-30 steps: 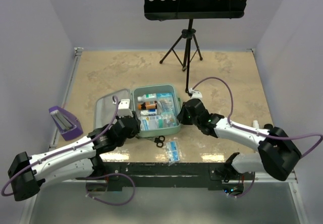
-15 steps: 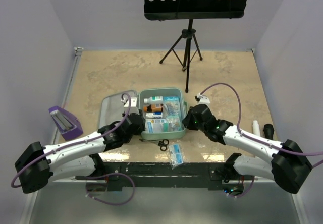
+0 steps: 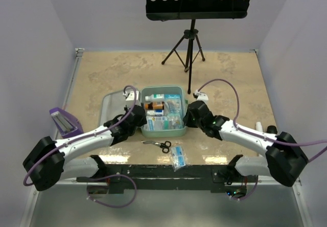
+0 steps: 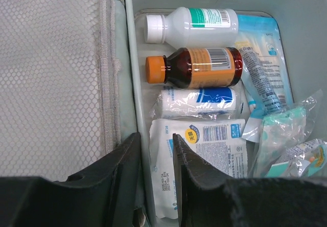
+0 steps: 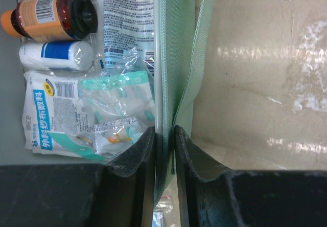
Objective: Organize the medicine kit
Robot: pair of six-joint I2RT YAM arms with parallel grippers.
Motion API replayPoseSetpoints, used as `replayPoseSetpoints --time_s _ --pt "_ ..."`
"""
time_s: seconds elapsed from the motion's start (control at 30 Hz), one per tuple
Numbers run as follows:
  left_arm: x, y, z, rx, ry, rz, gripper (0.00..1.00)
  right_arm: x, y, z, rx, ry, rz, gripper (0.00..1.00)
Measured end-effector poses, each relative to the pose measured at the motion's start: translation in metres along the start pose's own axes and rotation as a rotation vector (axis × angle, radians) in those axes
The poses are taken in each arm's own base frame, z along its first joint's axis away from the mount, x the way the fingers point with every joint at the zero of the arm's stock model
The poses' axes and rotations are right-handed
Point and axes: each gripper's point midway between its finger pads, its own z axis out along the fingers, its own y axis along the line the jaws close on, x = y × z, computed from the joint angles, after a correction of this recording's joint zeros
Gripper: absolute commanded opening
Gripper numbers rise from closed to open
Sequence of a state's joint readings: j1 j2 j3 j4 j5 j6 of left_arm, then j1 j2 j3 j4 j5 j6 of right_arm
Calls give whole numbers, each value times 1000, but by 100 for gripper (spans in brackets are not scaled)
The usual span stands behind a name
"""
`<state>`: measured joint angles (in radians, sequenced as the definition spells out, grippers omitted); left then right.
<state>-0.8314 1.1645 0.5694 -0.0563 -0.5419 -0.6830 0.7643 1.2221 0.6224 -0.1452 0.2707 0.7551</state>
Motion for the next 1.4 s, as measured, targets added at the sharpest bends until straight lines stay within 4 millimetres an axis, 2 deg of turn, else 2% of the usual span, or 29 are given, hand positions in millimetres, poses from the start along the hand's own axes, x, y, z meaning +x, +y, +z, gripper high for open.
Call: replayPoseSetpoints --time_s 0.2,0.27,0.33,0.43,0.53,0.6,0.67,0.77,0.83,0.9,1.0,1.1,1.2,1.3,1.4 --pt "-12 11 15 -39 -27 -30 36 -17 10 21 13 -19 -21 20" --pt "-15 13 19 -48 -33 -37 36 -22 10 25 18 -26 -23 31" --pt "-18 13 22 -53 -34 -37 38 -26 10 26 18 -32 -26 54" --pt "-24 8 21 -39 -36 -28 44 -36 16 19 -11 -57 -43 68" --pt "-35 0 14 6 -57 -38 52 -49 28 0 -80 -94 -67 68" --pt "-46 -6 5 45 -82 -50 56 -57 43 -19 -153 -125 -92 63" --pt "-58 -11 -4 83 -109 -65 57 -57 64 -37 -239 -140 -136 57" --pt "-70 -14 -19 121 -135 -84 57 -32 98 -58 -370 -97 -234 50" --pt "-75 -14 -30 144 -145 -97 58 -10 113 -62 -414 -55 -299 50" --pt "-80 -14 -42 169 -159 -123 57 18 122 -59 -433 3 -369 50" --pt "-81 -13 -57 216 -170 -157 55 62 124 -46 -420 100 -468 51" --pt "-67 -15 -66 275 -136 -159 52 96 120 -36 -393 175 -541 51" --pt "-42 -24 -69 342 -43 -126 47 113 117 -28 -364 204 -579 50" --pt "-13 -34 -73 399 50 -83 36 118 113 -22 -336 205 -594 50" --pt "14 -43 -80 458 133 -43 29 115 112 -20 -316 186 -589 51"
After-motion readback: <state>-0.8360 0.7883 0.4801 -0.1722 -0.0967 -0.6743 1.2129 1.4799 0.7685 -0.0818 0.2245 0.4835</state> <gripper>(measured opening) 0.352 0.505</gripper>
